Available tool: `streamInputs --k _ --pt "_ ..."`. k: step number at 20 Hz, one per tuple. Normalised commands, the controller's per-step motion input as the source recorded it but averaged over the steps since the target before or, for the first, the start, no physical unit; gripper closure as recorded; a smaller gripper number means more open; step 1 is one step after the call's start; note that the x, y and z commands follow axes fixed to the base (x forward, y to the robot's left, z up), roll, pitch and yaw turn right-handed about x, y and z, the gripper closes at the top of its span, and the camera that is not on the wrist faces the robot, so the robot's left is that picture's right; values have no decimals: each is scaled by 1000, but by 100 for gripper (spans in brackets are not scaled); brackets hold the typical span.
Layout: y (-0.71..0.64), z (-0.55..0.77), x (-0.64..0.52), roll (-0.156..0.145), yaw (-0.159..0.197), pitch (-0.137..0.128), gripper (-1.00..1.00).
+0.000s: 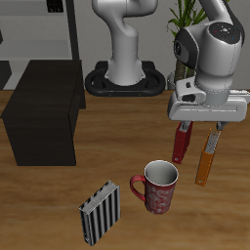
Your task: Place the orange book upright on top of the shelf
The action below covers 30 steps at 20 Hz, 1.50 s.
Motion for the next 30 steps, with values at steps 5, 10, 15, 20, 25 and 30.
streamInputs --k 5,10,15,20,25,30 --pt "245 -200 12 26 1 -40 -100" --pt "220 -244 13 22 -17 -15 -100" --pt "59 -167 56 3 -6 15 -100" --pt "39 -199 47 12 -6 27 -100" --pt "-21 -98 3 18 -14 20 -100" --pt "-95 -139 43 22 -11 35 100"
